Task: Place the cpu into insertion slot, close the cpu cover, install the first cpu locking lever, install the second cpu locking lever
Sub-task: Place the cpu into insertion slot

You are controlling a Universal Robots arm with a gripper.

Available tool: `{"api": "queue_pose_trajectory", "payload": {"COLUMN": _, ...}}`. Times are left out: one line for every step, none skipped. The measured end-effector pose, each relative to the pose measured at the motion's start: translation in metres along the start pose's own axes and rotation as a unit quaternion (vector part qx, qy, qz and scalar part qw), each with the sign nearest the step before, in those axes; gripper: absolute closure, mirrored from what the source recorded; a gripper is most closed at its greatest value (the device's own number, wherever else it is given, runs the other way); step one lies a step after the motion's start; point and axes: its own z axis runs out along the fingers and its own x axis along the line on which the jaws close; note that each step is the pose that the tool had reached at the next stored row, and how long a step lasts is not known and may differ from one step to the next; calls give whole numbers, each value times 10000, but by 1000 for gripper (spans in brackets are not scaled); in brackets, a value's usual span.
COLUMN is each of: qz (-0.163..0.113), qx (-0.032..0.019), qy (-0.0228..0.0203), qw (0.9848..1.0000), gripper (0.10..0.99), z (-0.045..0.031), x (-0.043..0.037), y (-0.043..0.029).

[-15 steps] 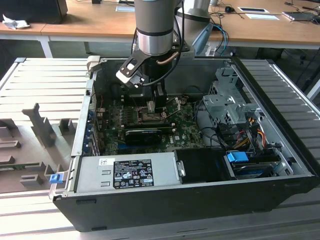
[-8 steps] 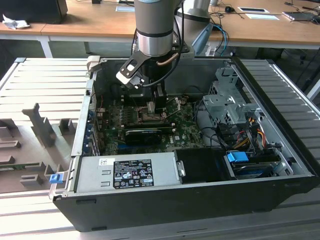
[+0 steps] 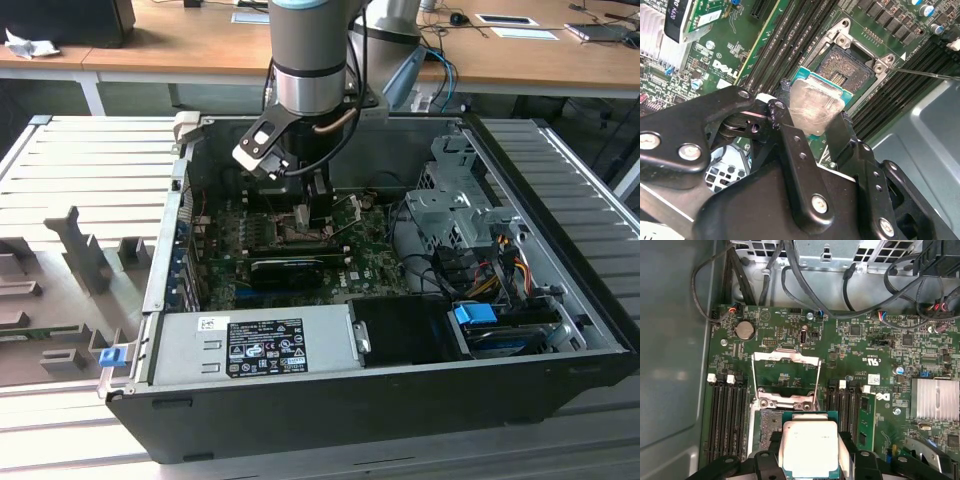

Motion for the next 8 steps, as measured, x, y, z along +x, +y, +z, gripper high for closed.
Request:
{"api": "queue_pose_trajectory", "payload": {"qz": 0, "qx": 1, "qy": 0, "qw": 10000, "gripper": 561, "z": 4, "x": 0, "y": 0}}
{"api": "queue_pose_trajectory", "payload": {"qz": 0, "qx": 0, "qy": 0, "qw": 10000, "gripper": 561, "z": 8, "x": 0, "y": -1}}
{"api": "queue_pose_trajectory", "payload": {"qz": 0, "qx": 0, "qy": 0, "qw": 10000, "gripper": 561, "z": 12, "x": 0, "y": -1}}
{"api": "queue_pose_trajectory", "payload": {"qz": 0, "qx": 0, "qy": 0, "qw": 10000, "gripper": 561, "z": 16, "x": 0, "y": -1}}
{"api": "queue_pose_trajectory", "payload": {"qz": 0, "qx": 0, "qy": 0, "qw": 10000, "gripper": 561, "z": 19, "x": 0, "y": -2}}
{"api": "queue_pose_trajectory", "payload": {"qz": 0, "qx": 0, "qy": 0, "qw": 10000, "gripper": 561, "z": 21, "x": 0, "y": -2}}
{"api": "queue_pose_trajectory", "payload": {"qz": 0, "qx": 0, "qy": 0, "qw": 10000, "gripper": 561, "z": 27, "x": -1, "y": -2}}
{"api": "queue_pose_trajectory", "payload": {"qz": 0, "qx": 0, "qy": 0, "qw": 10000, "gripper": 561, "z": 34, "x": -1, "y": -3}}
